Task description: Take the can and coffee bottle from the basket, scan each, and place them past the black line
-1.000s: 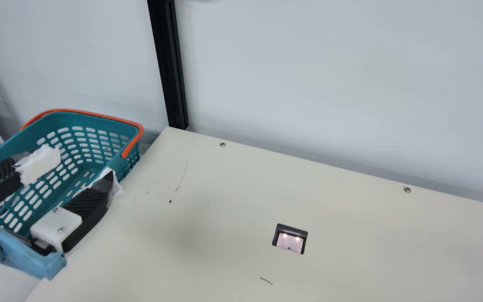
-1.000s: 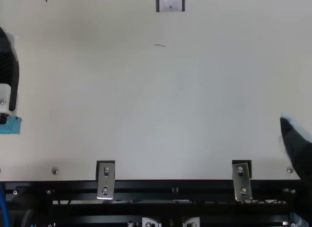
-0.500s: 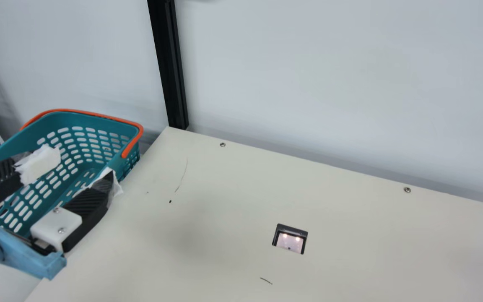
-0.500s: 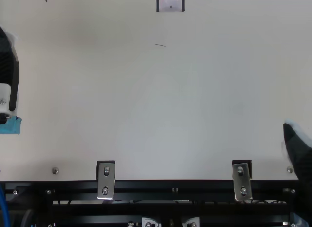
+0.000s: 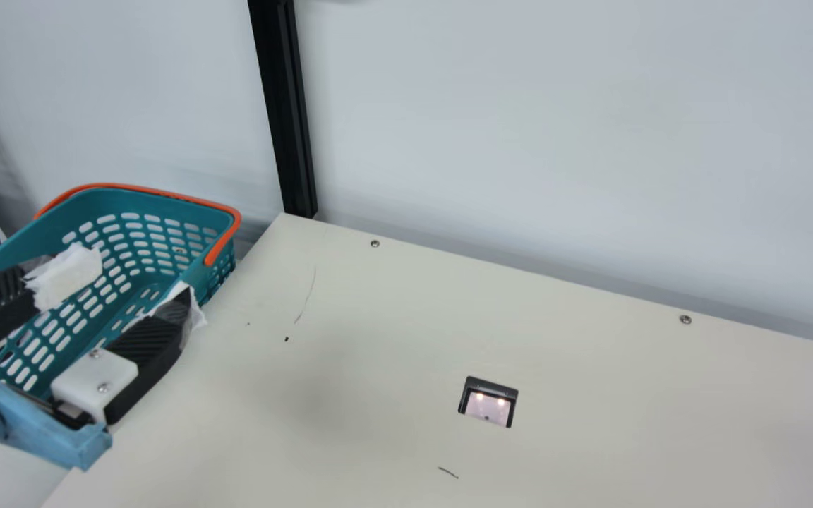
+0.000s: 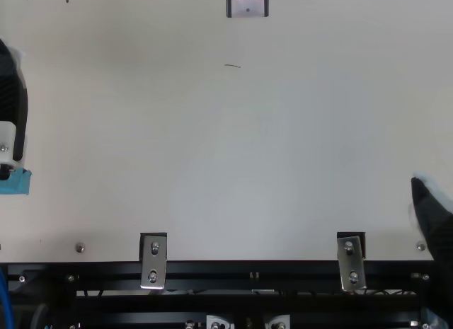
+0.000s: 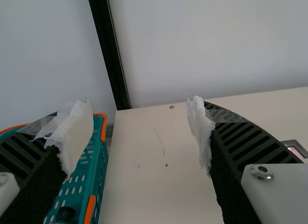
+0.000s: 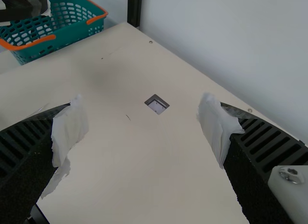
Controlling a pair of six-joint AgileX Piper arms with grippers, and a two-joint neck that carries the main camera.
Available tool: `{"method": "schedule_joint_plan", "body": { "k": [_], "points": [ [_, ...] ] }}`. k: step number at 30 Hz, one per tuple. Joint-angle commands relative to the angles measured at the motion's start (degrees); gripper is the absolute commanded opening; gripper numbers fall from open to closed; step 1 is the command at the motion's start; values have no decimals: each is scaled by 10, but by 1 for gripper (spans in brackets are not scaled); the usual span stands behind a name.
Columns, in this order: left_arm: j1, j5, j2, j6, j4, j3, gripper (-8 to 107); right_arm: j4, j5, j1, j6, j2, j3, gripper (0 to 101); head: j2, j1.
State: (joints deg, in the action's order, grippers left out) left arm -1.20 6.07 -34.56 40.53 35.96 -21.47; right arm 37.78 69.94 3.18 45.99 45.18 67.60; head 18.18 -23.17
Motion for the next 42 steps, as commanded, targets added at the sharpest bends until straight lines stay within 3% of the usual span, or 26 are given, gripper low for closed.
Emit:
{"method": "schedule_joint_plan", "body": {
  "k": [1,12,18,26,34,35,36,42],
  "points": [
    [-1,0,0,-22,-21,-1,90,0,0,0,0,0,0,101,-5,-18],
    [47,-6,-30,-95,-103,-36,90,0,0,0,0,0,0,101,-5,-18],
    [102,23,-78,-139,-142,-109,90,0,0,0,0,0,0,101,-5,-18],
    [168,98,-182,-171,-180,-242,90,0,0,0,0,0,0,101,-5,-18],
    [215,203,-292,-109,-138,-362,90,0,0,0,0,0,0,101,-5,-18],
    [226,211,-303,-92,-132,-371,90,0,0,0,0,0,0,101,-5,-18],
    [212,184,-276,-120,-143,-342,90,0,0,0,0,0,0,101,-5,-18],
    [225,212,-302,-92,-134,-371,90,0,0,0,0,0,0,101,-5,-18]
  ]
}}
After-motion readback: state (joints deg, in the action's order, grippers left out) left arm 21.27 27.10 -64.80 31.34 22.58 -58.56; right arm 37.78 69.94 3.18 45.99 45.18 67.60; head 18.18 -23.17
